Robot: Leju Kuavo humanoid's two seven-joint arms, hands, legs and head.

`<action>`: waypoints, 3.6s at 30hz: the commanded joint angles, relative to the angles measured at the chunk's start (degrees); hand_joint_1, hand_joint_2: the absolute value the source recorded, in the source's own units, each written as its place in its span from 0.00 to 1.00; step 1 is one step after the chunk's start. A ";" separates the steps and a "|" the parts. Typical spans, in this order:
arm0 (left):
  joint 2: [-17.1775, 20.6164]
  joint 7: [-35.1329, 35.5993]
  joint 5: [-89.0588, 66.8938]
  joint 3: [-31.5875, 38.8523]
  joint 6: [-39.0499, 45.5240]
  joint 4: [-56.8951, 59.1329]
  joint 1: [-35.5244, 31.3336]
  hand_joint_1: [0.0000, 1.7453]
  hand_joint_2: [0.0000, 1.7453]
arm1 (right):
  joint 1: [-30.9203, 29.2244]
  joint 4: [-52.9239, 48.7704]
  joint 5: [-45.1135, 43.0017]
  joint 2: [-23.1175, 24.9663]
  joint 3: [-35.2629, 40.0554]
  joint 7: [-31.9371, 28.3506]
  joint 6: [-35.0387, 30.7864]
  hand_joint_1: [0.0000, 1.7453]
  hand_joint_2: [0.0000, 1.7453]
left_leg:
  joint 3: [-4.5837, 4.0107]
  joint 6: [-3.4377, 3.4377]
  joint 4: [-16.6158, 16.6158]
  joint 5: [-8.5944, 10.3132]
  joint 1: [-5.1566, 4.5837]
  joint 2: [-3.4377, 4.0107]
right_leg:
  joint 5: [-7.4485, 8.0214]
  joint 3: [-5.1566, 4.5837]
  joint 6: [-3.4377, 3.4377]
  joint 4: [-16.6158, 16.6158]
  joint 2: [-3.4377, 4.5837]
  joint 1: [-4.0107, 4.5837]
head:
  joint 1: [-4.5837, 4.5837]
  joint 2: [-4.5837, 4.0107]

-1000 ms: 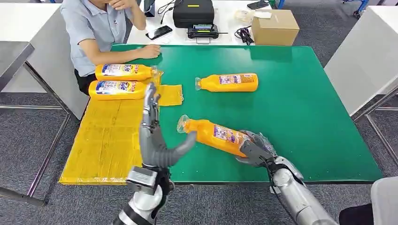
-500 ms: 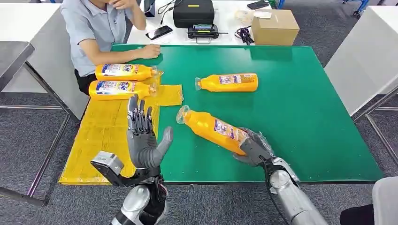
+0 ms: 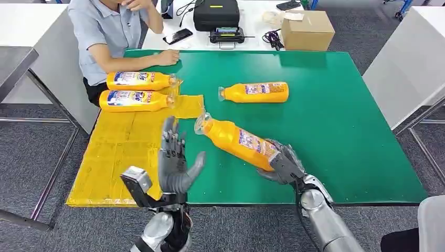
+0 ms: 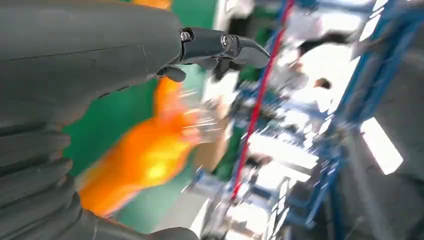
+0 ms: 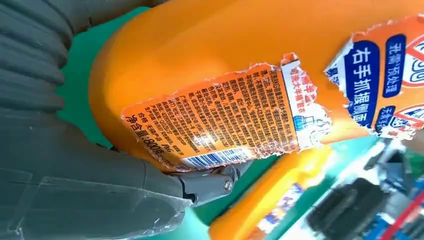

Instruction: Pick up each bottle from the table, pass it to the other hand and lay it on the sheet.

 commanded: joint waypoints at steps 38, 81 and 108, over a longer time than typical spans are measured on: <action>-0.40 -5.58 -3.36 2.52 -17.24 11.62 -6.46 0.00 1.00 | -5.44 2.55 -9.41 0.07 9.70 -5.97 18.36 1.00 1.00 | 0.12 -0.13 0.01 -0.05 0.06 0.06 | -0.04 0.13 -0.16 0.00 0.04 0.07 | 0.00 0.00; -1.31 -4.01 -6.53 -1.55 -18.71 20.53 -10.23 1.00 1.00 | -5.67 3.38 -10.86 0.16 12.42 -4.35 17.70 1.00 1.00 | 0.15 -0.13 0.02 -0.08 0.07 0.13 | -0.04 0.14 -0.17 0.01 0.10 0.07 | -0.02 0.00; 0.30 -2.40 -13.97 -1.65 -13.01 17.66 -10.39 1.00 1.00 | -4.66 3.37 -10.05 0.02 11.85 -4.66 15.97 0.00 1.00 | 0.19 -0.16 -0.02 -0.12 0.07 0.26 | -0.04 0.15 -0.20 0.00 0.25 0.08 | -0.02 0.00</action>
